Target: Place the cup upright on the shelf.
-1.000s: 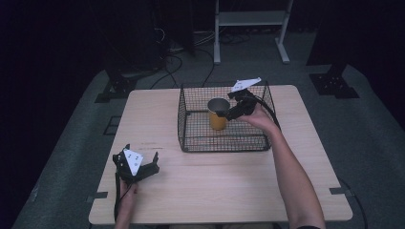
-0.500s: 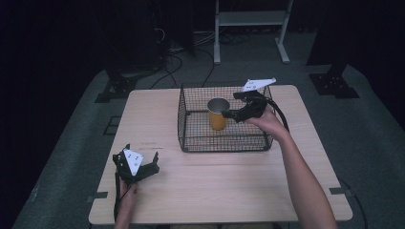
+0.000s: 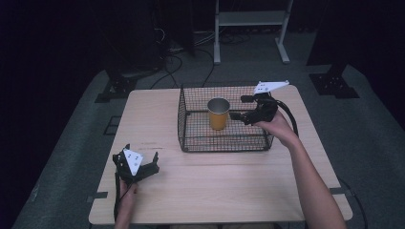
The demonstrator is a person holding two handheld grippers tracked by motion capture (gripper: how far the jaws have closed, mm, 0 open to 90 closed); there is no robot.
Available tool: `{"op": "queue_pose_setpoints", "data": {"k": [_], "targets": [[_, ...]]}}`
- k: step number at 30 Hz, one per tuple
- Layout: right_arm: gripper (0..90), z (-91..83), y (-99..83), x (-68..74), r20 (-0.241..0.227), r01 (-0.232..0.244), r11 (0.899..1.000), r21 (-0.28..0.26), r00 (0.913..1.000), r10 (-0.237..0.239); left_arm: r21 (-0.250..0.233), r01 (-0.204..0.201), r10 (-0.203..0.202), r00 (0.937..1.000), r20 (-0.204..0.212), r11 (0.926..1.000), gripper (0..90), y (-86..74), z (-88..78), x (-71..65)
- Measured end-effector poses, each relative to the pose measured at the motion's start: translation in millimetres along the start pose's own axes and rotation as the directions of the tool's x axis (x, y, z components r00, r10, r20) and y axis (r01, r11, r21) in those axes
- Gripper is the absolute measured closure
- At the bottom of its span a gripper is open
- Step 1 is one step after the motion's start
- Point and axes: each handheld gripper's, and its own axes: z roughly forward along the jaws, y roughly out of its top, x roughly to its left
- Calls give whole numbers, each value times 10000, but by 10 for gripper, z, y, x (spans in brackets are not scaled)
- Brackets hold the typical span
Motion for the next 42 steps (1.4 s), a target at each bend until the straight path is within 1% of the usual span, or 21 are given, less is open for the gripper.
{"op": "queue_pose_setpoints", "data": {"k": [2, 4, 5, 7, 8, 11, 12, 15, 16, 18, 20, 21, 24, 26, 30, 34, 39, 42], "targets": [[55, -30, 1, 31, 65, 136, 9999, 37, 9999, -136, 2, -24, 24, 10000, -5, 10000, 0, 0, 0, -2], [56, -64, -9, 70, 76, 290, 9996, -42, 9996, -290, 7, -4, 4, 10000, 4, 10000, 0, 0, -1, -1], [56, -80, -14, 85, 99, 290, 9996, -64, 9995, -289, 1, 6, -6, 10000, 5, 10000, 0, 0, -1, -1], [58, -110, -33, 119, -5, 195, 9997, -151, 9998, -195, -20, 0, 1, 10000, 14, 10000, 0, -1, -2, -1], [58, -125, -48, 140, 36, 227, 9996, -177, 9997, -227, -33, 3, -2, 10000, 17, 10000, 0, -1, -3, -2], [58, -144, -74, 162, 78, 222, 9997, -74, 9997, -221, -28, -19, 19, 10000, 11, 10000, 0, -1, -3, 0], [59, -170, -111, 179, 136, 289, 9996, -23, 9995, -288, -33, -14, 14, 10000, 16, 10000, 0, -1, -2, -2], [59, -206, -155, 179, 170, 246, 9997, 47, 9996, -246, -33, -44, 44, 10000, 25, 10000, 0, -1, -2, -5], [59, -224, -173, 177, 249, 244, 9997, 54, 9994, -245, -34, -56, 56, 10000, 23, 10000, 0, -1, -1, -6], [66, -244, -190, 175, 248, 128, 9998, 162, 9996, -132, -29, -56, 56, 10000, 27, 10000, 0, -1, -1, -7], [140, -278, -222, 184, 296, 213, 9997, 76, 9993, -216, -22, -58, 58, 10000, 18, 10000, 0, -1, -2, -6], [123, -292, -236, 185, 352, 226, 9997, 75, 9991, -229, -20, -62, 62, 10000, 15, 10000, 0, -1, -2, -6], [129, -330, -284, 184, 371, 147, 9999, 79, 9992, -150, -22, -97, 97, 9999, 25, 10000, 0, 0, -2, -6], [129, -347, -303, 192, 392, 103, 9996, 265, 9992, -113, -29, -95, 95, 10000, 28, 10000, 0, 0, -2, -7], [129, -381, -342, 220, 413, 198, 9995, 244, 9989, -208, -38, -25, 26, 10000, 21, 10000, 0, -1, -1, -7], [129, -420, -387, 251, 439, 220, 9997, 147, 9988, -226, -8, -106, 106, 9999, 33, 9999, 0, -1, -3, -8], [130, -459, -445, 273, 484, 143, 9997, 213, 9987, -153, 3, -108, 108, 9999, 27, 9999, 0, 0, -4, -8], [129, -486, -481, 287, 514, 108, 9998, 161, 9986, -116, -8, -91, 92, 10000, 17, 10000, 0, -1, -3, -8]]}}
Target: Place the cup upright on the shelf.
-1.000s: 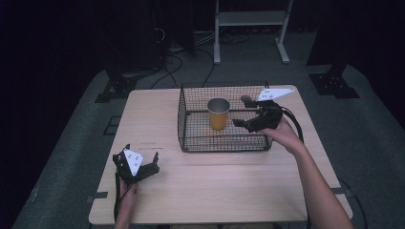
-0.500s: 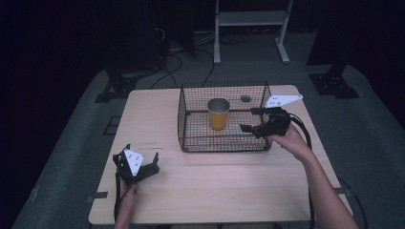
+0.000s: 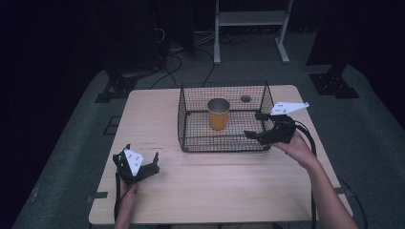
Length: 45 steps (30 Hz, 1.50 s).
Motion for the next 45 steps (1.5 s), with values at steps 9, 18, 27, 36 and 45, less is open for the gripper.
{"op": "queue_pose_setpoints", "data": {"k": [9, 18, 27, 36, 45], "targets": [[130, -65, -113, 10, 108, -145, 9999, -14, 9998, 145, -2, -1, 1, 10000, -1, 10000, 0, 0, 0, 0], [129, -125, -267, 9, 190, -312, 9993, 197, 9993, 308, -12, 179, -179, 9998, -39, 9998, 0, -1, -3, 20], [130, -201, -379, 45, 240, -405, 9983, 418, 9989, 396, 2, 167, -167, 9999, -46, 9999, 0, 0, -2, 18], [130, -260, -529, 43, 341, -553, 9963, 650, 9980, 532, -10, 103, -103, 9999, -27, 9999, 0, -1, -2, 11], [129, -314, -667, 36, 434, -800, 9942, 724, 9961, 770, -6, 80, -80, 10000, -33, 10000, 0, -1, -2, 9]]}}
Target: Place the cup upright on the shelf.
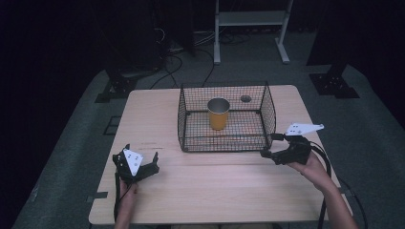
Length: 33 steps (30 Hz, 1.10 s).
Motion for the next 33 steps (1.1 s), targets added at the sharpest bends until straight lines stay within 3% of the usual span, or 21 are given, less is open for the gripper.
{"op": "queue_pose_setpoints", "data": {"k": [22, 33], "targets": [[130, -119, -229, 5, 339, -317, 9993, -211, 9989, 324, 6, -22, 22, 10000, -13, 10000, 0, 0, 1, -4], [130, -162, -402, 2, 691, -385, 9992, -55, 9969, 388, 12, -64, 64, 10000, -20, 10000, 0, 0, 2, -8]]}}
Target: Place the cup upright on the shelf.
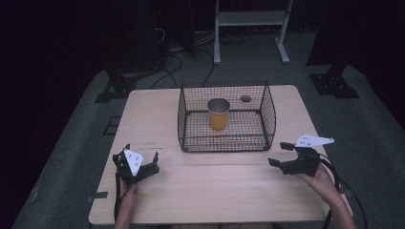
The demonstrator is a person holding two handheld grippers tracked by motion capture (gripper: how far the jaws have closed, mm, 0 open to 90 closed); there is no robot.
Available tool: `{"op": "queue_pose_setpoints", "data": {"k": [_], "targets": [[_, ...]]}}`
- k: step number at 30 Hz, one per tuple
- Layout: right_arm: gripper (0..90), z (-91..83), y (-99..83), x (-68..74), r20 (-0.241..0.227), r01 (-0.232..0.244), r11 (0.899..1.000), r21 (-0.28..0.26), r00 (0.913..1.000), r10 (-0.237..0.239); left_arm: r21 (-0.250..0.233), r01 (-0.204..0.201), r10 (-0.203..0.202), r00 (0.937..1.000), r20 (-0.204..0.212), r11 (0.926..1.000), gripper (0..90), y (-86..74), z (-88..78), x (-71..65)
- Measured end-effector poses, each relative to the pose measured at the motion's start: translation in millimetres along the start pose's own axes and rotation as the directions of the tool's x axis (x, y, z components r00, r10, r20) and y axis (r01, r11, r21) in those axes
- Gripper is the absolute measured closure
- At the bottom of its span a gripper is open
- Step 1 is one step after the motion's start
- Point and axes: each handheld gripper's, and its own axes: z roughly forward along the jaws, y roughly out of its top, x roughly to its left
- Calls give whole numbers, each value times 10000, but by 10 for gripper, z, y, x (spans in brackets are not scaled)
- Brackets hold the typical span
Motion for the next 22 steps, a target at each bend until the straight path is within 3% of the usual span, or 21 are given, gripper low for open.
{"op": "queue_pose_setpoints", "data": {"k": [13, 22], "targets": [[130, -109, -187, 44, 248, -255, 9992, -311, 9993, 263, 7, 7, -7, 10000, -9, 10000, 0, 0, 0, -1], [130, -174, -409, 103, 465, -755, 9940, -791, 9958, 793, 31, 13, -13, 10000, -44, 10000, 0, 0, 1, -1]]}}
